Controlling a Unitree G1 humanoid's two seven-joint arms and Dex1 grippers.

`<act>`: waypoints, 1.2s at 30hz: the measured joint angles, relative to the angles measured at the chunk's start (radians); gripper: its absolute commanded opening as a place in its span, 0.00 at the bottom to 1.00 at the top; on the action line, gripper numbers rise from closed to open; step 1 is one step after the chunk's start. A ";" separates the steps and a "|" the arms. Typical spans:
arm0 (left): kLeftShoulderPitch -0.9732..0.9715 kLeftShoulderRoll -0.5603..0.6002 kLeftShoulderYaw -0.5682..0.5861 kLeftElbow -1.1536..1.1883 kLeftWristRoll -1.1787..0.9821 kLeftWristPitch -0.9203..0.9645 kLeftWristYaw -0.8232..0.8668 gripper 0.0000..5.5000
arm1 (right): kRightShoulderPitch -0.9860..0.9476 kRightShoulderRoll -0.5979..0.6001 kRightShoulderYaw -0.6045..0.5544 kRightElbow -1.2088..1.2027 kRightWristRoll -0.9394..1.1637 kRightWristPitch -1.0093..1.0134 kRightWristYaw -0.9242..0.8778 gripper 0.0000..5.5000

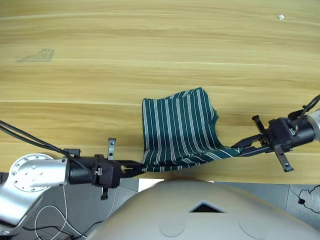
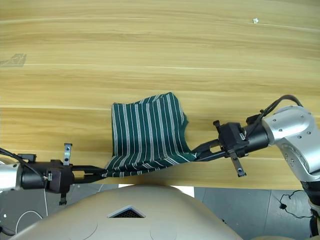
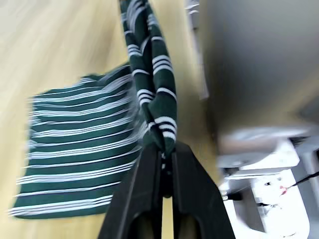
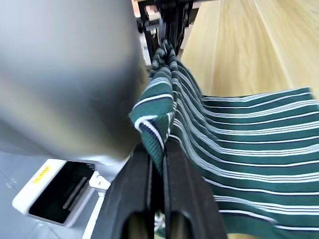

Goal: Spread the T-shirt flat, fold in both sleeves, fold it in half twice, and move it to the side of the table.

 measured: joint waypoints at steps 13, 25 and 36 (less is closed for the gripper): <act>-0.617 -0.241 -0.246 0.403 0.124 0.150 -0.014 0.01 | -0.410 0.382 0.112 0.614 -0.391 -0.203 -0.095 0.00; -0.853 -0.479 -0.318 0.731 0.334 0.115 0.122 0.21 | -0.458 0.454 0.092 0.816 -0.472 -0.276 -0.110 0.17; -1.016 -0.625 -0.142 0.951 0.441 0.087 0.533 0.54 | -0.531 0.485 0.041 0.990 -0.634 -0.418 -0.292 0.55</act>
